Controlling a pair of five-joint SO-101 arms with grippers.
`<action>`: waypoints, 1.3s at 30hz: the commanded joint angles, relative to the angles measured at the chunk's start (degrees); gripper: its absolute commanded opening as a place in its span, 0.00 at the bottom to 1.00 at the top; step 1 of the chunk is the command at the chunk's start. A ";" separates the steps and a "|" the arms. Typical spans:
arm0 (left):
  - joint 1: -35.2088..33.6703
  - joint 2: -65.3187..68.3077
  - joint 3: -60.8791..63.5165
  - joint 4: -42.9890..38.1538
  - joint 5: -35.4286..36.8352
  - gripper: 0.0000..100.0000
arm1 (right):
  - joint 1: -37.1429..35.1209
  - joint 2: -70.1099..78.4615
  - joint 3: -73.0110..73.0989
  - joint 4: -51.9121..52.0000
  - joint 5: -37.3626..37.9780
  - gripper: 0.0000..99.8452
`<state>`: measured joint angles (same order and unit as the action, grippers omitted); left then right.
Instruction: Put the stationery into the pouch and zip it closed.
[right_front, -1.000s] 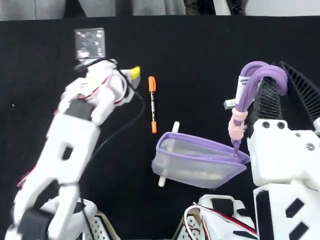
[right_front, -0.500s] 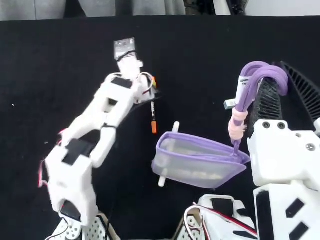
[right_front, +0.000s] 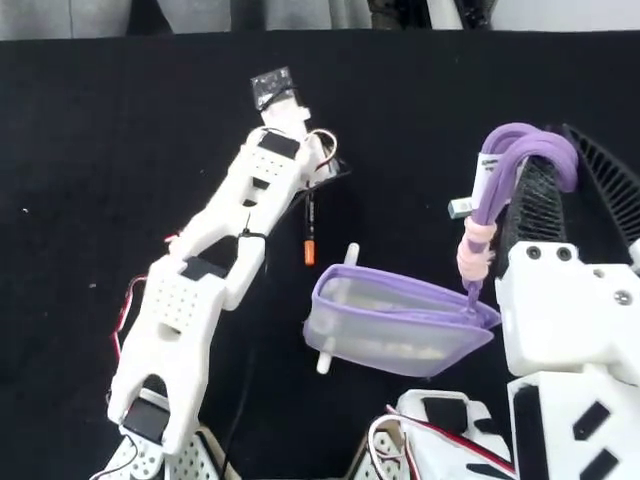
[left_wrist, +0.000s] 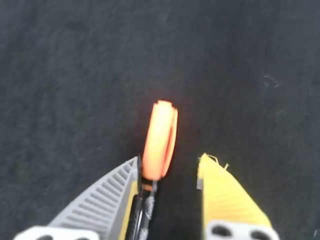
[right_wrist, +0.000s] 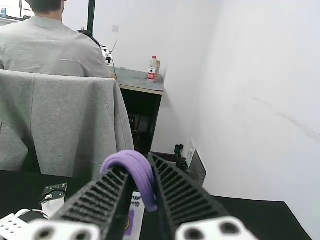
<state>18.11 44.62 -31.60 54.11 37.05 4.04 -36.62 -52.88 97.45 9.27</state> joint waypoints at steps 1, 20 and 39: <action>-0.66 1.49 -6.46 0.26 0.44 0.19 | 0.00 1.19 0.40 -1.14 0.62 0.01; -0.40 2.55 -6.46 0.26 0.70 0.16 | 0.00 1.19 0.40 -1.05 0.62 0.01; 0.04 4.22 -14.90 10.73 0.53 0.03 | 0.00 1.10 0.13 -1.05 0.62 0.01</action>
<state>18.11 49.45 -39.08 59.82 37.41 4.04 -36.62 -52.88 97.45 9.27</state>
